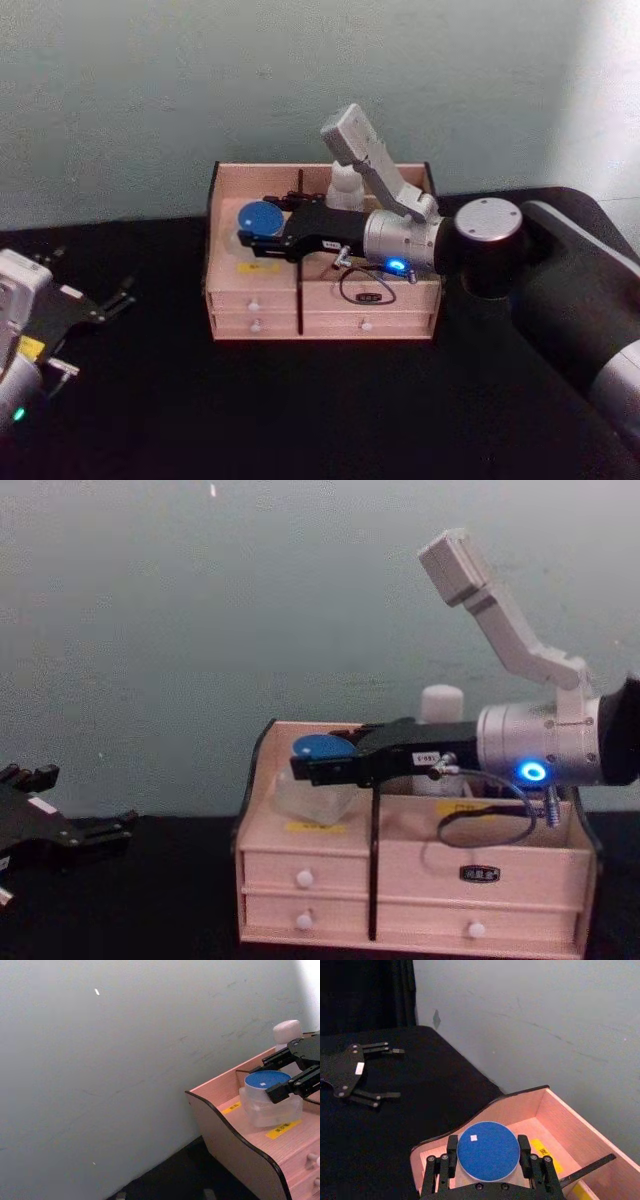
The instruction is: Pick up the facial cleanser and watermelon frost from the table and place them into the tiered storage box.
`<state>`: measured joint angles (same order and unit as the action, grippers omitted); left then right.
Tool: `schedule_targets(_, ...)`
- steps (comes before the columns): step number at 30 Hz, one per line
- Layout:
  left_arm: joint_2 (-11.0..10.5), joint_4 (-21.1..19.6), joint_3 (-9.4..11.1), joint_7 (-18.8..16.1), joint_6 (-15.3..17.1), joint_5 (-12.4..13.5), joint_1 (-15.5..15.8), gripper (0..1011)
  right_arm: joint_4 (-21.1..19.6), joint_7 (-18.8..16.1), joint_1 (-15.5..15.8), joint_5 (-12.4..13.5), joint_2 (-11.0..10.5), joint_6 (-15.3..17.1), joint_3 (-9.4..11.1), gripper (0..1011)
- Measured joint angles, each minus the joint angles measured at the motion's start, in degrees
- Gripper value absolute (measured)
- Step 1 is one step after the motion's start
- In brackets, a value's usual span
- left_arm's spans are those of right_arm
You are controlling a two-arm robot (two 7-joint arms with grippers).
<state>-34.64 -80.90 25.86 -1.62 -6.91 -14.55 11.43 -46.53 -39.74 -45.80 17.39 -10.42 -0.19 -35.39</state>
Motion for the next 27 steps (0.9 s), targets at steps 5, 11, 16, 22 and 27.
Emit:
schedule_targets(5,0.0,0.0,0.0,0.0,0.0,0.0,0.0,1001,0.0,0.0,0.0,0.0,0.0,0.0,0.0,724)
schedule_targets(11,0.0,0.0,0.0,0.0,0.0,0.0,0.0,1001,-0.1,0.0,0.0,0.1,0.0,0.0,-0.1,872)
schedule_targets(16,0.0,0.0,0.0,0.0,0.0,0.0,0.0,1001,-0.1,0.0,0.0,0.1,0.0,0.1,-0.1,997)
schedule_targets(22,0.0,0.0,0.0,0.0,0.0,0.0,0.0,1001,-0.1,0.0,0.1,0.1,-0.1,0.1,-0.1,1002)
schedule_targets(27,0.0,0.0,0.0,0.0,0.0,0.0,0.0,1001,-1.5,0.1,0.7,0.0,-0.5,-0.1,0.2,1002)
